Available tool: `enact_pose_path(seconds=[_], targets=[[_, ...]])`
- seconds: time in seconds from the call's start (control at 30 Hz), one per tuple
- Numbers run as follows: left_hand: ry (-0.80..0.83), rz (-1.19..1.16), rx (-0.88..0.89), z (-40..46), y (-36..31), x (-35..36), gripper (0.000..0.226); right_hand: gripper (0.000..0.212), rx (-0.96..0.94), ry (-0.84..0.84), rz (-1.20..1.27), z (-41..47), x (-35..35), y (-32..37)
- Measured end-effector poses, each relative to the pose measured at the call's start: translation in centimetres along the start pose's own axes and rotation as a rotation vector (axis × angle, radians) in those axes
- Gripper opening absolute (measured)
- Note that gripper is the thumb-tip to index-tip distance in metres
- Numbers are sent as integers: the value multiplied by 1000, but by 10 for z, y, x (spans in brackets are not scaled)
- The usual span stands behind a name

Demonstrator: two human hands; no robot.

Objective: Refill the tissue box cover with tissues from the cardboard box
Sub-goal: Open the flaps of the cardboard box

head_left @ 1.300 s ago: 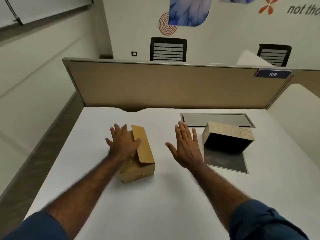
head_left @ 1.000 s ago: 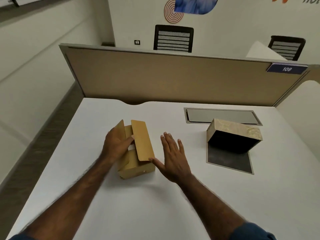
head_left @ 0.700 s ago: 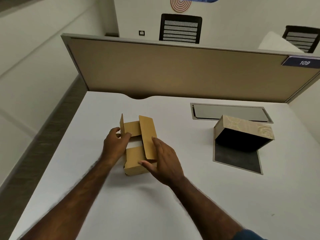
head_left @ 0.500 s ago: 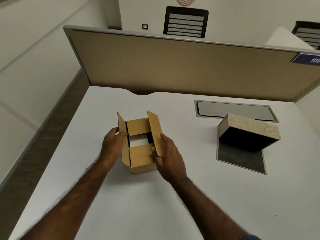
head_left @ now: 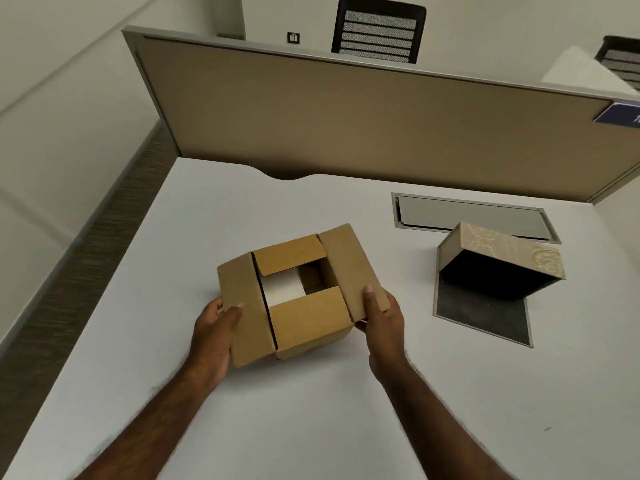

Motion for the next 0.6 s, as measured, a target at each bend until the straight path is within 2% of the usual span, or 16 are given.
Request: enact_pose_path(seconds=[0.07, 0.13, 0.2, 0.23, 0.3, 0.4, 0.47, 0.5, 0.53, 0.6], targets=[[-3, -18, -45, -1, 12, 3, 38, 49, 115, 26, 29, 3, 1, -14], [-30, 60, -25, 0, 12, 4, 47, 56, 197, 68, 17, 4, 3, -22], [-80, 186, 80, 3, -6, 0, 58, 64, 229, 75, -48, 5, 1, -19], [-101, 265, 157, 5, -21, -3, 66, 67, 185, 45, -143, 6, -3, -11], [-130, 487, 366, 8, -56, -7, 76, 69, -50, -77, -411, 4, -12, 22], [-90, 810, 729, 4, -106, 7, 76, 56, -576, -168, -681, -17, 0, 85], [-31, 1007, 869, 5, -124, 28, 73, 46, -841, -43, -770, -34, 25, 112], [11, 1121, 909, 8, -127, 39, 74, 45, -916, 90, -812, -41, 41, 119], [69, 1225, 911, 13, -127, 50, 75, 50, -932, 260, -876, -45, 59, 120], [196, 1340, 793, 27, -118, 64, 77, 72, -810, 595, -1107, -48, 91, 103]])
Point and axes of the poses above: each hand's wrist, its own z-axis towards the middle knuckle, its own x-axis out of the palm, y = z × x, the point moved 8 cm from there along z, towards the middle knuckle, and after that the axes turned 3 degrees about y, right-handed, at the moved point
